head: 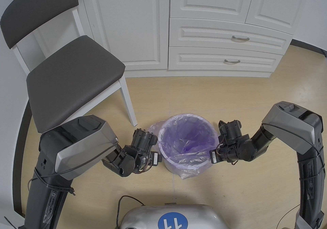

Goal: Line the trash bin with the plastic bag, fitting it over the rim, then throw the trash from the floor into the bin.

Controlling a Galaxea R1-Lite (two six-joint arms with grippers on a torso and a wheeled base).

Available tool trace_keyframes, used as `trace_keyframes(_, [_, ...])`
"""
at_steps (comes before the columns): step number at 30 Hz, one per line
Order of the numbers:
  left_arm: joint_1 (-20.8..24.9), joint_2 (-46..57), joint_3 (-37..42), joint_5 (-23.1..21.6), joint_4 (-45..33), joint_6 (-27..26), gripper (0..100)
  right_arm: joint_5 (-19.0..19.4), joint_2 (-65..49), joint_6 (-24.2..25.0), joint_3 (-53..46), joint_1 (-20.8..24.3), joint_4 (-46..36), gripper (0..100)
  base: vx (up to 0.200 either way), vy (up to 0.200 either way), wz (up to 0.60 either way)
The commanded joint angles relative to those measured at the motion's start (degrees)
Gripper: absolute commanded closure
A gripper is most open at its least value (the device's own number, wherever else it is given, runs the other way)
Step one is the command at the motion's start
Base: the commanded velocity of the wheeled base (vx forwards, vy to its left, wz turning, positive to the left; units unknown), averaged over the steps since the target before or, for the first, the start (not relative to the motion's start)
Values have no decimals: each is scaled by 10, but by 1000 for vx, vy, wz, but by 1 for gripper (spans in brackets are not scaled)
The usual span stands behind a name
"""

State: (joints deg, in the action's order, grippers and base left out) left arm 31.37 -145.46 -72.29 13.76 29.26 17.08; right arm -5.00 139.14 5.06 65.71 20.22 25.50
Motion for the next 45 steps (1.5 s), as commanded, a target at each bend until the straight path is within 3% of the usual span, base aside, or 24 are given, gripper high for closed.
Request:
trace_keyframes(1, [0,7,13,0,-2,-2,0,17,-30,-37,-37,-16,1,100,0,0,0])
trace_keyframes(2, [0,8,14,-1,-2,-2,0,24,-37,-52,-47,-19,1,0,0,0,0])
trace_keyframes(5, [0,8,15,-1,-3,-3,0,47,-64,-88,-79,-32,1,0,0,0,0])
trace_keyframes(9, [0,8,15,-1,-3,-3,0,126,-115,-195,-140,-77,1,0,0,0,0])
trace_keyframes(13, [0,8,15,-1,-2,-3,0,155,-114,-283,-160,-104,6,0,0,0,0])
trace_keyframes(21, [0,9,14,0,1,-3,0,147,-7,-282,-137,-77,149,0,0,0,0])
trace_keyframes(22, [0,10,15,0,1,-3,0,139,12,-259,-132,-68,195,0,0,0,0])
trace_keyframes(24, [-1,11,15,0,1,-3,0,137,16,-245,-126,-58,196,0,0,0,0])
trace_keyframes(29, [-2,15,15,0,1,-2,0,134,26,-244,-84,-62,167,0,0,0,0])
trace_keyframes(32, [-3,16,15,0,2,-2,0,134,27,-262,-42,-69,106,0,0,0,0])
trace_keyframes(38, [-11,23,23,0,3,-2,0,139,46,-402,76,-108,-3,0,0,0,0])
trace_keyframes(41, [-11,25,23,0,3,-2,0,140,58,-444,116,-116,-34,0,0,0,0])
trace_keyframes(45, [-12,25,23,0,3,-3,0,146,69,-458,156,-118,-92,0,0,0,0])
